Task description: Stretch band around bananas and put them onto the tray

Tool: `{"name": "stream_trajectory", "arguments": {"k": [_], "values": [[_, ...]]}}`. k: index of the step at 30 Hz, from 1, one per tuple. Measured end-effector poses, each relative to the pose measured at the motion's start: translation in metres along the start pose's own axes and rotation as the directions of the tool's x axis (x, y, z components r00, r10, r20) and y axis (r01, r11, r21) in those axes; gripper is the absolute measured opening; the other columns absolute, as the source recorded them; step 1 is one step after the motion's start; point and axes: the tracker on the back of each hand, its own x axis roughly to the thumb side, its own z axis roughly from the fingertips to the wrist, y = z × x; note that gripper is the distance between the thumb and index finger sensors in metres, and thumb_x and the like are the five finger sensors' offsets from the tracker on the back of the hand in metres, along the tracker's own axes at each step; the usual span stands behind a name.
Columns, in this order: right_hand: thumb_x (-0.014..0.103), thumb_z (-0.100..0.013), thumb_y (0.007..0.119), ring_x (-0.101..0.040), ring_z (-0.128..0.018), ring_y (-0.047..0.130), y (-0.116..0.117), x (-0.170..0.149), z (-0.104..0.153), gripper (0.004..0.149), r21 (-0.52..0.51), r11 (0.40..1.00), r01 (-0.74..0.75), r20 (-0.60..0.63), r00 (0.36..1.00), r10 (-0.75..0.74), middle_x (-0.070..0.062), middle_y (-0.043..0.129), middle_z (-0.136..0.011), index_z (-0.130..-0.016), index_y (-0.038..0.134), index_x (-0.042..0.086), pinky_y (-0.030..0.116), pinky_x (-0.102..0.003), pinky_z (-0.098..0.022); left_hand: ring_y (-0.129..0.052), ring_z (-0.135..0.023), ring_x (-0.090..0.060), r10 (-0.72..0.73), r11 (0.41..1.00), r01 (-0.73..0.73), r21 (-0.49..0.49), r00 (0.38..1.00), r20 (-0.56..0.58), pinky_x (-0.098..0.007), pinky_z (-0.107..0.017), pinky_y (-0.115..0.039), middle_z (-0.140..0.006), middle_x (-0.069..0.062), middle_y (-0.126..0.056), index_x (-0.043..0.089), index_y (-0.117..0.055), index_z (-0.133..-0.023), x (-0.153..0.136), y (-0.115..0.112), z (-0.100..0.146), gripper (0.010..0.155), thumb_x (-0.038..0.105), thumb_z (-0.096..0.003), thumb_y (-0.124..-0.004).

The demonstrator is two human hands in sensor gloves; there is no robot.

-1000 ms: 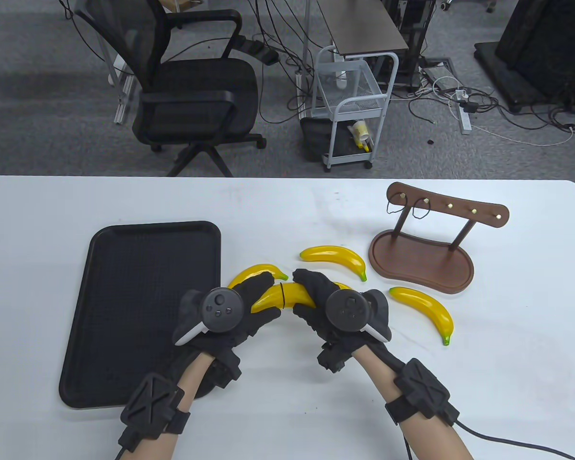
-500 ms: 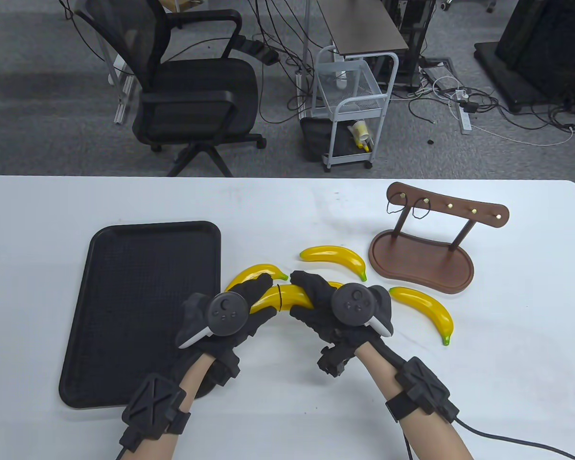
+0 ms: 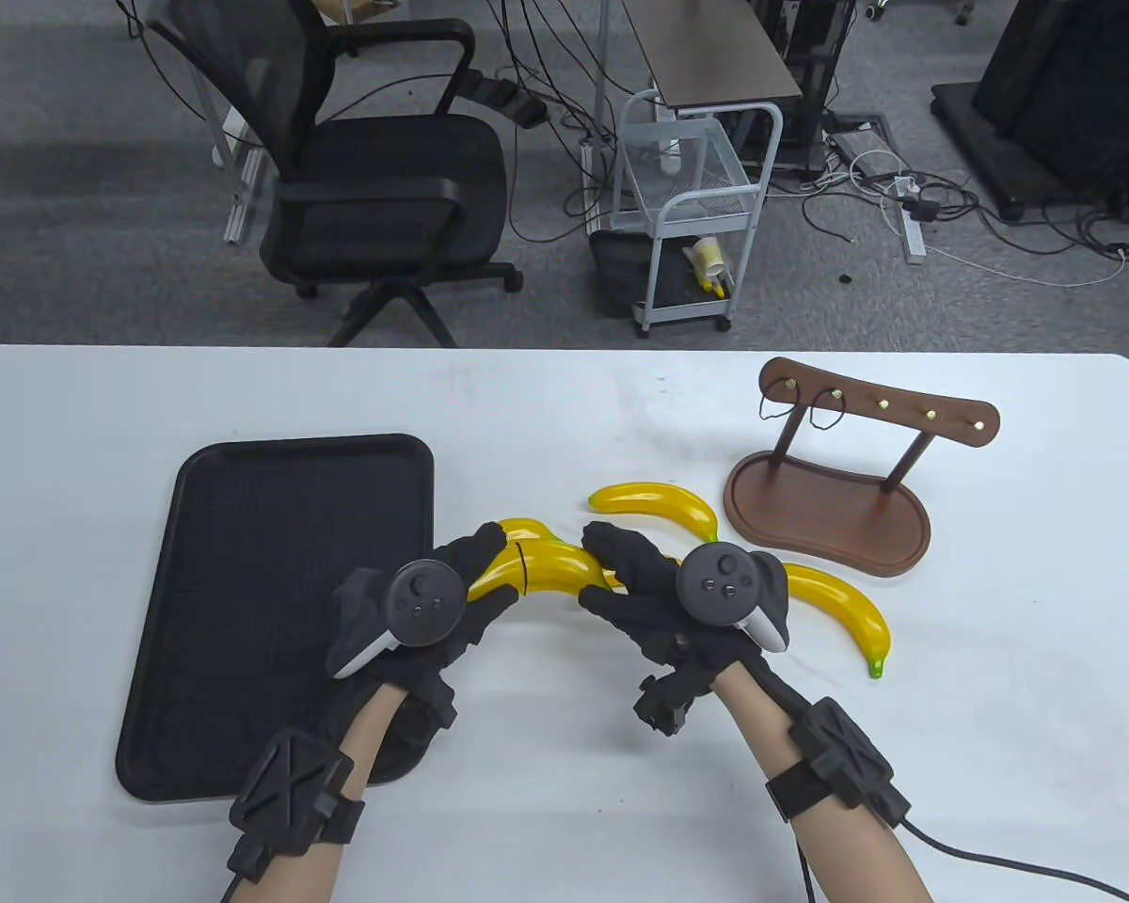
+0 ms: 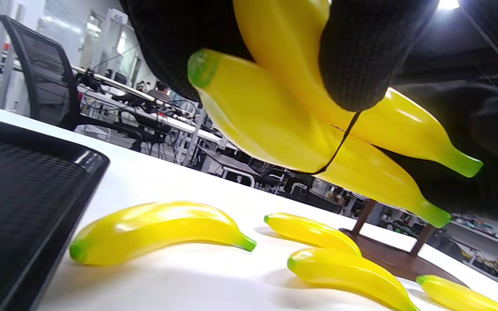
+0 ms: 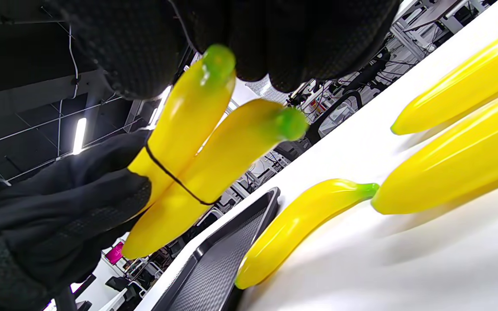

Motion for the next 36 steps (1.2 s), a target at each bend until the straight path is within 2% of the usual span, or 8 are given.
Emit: {"name": "stream_trajectory", "arguments": {"k": [11, 20, 29, 36], "values": [[0.037, -0.055, 0.079, -0.043, -0.094, 0.073, -0.014, -0.009, 0.001, 0.068, -0.037, 0.999, 0.013, -0.026, 1.000, -0.014, -0.019, 0.062, -0.109, -0.110, 0.051, 0.009, 0.071, -0.054, -0.063, -0.088, -0.096, -0.027, 0.021, 0.998, -0.009, 0.069, 0.986, -0.166, -0.044, -0.075, -0.074, -0.110, -0.001, -0.076, 0.024, -0.055, -0.111, -0.048, 0.016, -0.001, 0.065, 0.046, -0.0570, -0.083], [0.037, -0.055, 0.078, -0.043, -0.094, 0.074, -0.021, -0.021, 0.001, 0.067, -0.050, 0.998, 0.028, -0.060, 0.998, -0.031, -0.019, 0.063, -0.109, -0.110, 0.051, 0.009, 0.071, -0.054, -0.063, -0.087, -0.098, -0.027, 0.066, 0.992, -0.027, 0.124, 0.944, -0.324, -0.044, -0.076, -0.073, -0.111, -0.001, -0.074, 0.025, -0.053, -0.112, -0.100, 0.031, 0.002, 0.065, 0.046, -0.0581, -0.082], [0.038, -0.055, 0.077, -0.043, -0.093, 0.074, -0.026, -0.031, 0.002, 0.067, -0.065, 0.997, 0.036, -0.085, 0.996, -0.041, -0.019, 0.063, -0.109, -0.110, 0.052, 0.009, 0.071, -0.054, -0.063, -0.085, -0.099, -0.027, 0.079, 0.985, 0.009, 0.170, 0.861, -0.503, -0.044, -0.077, -0.071, -0.112, -0.001, -0.072, 0.025, -0.051, -0.113, -0.155, 0.044, 0.008, 0.065, 0.046, -0.0594, -0.081], [0.038, -0.056, 0.077, -0.043, -0.093, 0.074, -0.030, -0.038, 0.002, 0.066, -0.073, 0.997, 0.039, -0.104, 0.993, -0.047, -0.019, 0.064, -0.108, -0.110, 0.052, 0.008, 0.071, -0.054, -0.062, -0.081, -0.101, -0.028, 0.149, 0.976, -0.015, 0.215, 0.768, -0.623, -0.045, -0.078, -0.069, -0.114, -0.002, -0.068, 0.024, -0.046, -0.115, -0.195, 0.041, 0.011, 0.066, 0.045, -0.0612, -0.079]]}}
